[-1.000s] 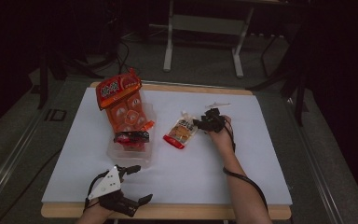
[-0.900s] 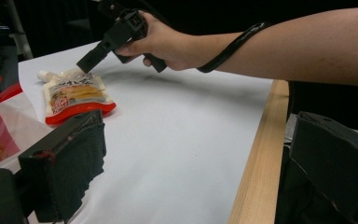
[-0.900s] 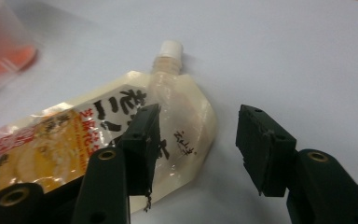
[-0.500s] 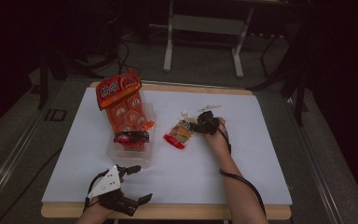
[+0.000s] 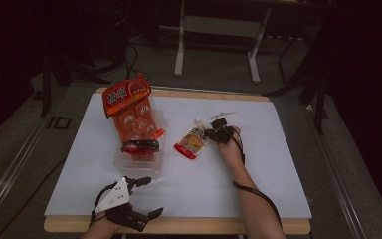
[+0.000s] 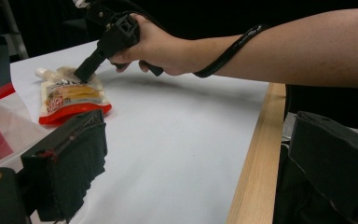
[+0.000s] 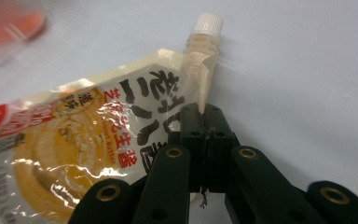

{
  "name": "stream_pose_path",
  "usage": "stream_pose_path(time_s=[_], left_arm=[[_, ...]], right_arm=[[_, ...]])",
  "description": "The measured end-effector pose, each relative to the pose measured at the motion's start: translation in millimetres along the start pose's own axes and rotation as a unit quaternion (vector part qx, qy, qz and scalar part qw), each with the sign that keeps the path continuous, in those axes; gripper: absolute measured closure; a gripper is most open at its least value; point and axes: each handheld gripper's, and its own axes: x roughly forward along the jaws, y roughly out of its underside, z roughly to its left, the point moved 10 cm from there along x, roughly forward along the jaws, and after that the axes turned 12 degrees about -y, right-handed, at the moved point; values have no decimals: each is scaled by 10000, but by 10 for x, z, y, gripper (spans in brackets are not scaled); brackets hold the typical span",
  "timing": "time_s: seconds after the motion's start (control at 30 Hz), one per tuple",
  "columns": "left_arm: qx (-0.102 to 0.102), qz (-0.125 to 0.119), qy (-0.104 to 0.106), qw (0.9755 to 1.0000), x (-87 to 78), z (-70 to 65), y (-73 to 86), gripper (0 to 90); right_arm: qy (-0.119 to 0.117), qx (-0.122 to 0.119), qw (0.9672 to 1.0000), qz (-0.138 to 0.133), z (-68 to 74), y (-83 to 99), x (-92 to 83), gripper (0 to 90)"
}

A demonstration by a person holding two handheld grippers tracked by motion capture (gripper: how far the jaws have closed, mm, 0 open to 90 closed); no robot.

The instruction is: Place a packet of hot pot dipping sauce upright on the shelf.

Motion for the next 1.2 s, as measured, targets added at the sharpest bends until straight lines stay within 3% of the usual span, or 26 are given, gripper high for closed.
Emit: stream_pose_path(time_s=[0.3,0.57,0.93,1.2], left_arm=[[14,-57,45,10000,6,-16,-9,48],[-29,-118,57,9999,-1,-11,-30,48],[-69,-105,135,9998,4,-20,-31,49],[77,-195,36,9998,-4,4,-62,50]], right_arm=[[14,-60,10000,-78,76,-51,-115,894],[-261,-57,9989,-380,214,-202,-303,897],[-720,-346,9935,-814,656,-473,-542,897],[-1034,-616,9881,-956,1010,-598,-612,897]])
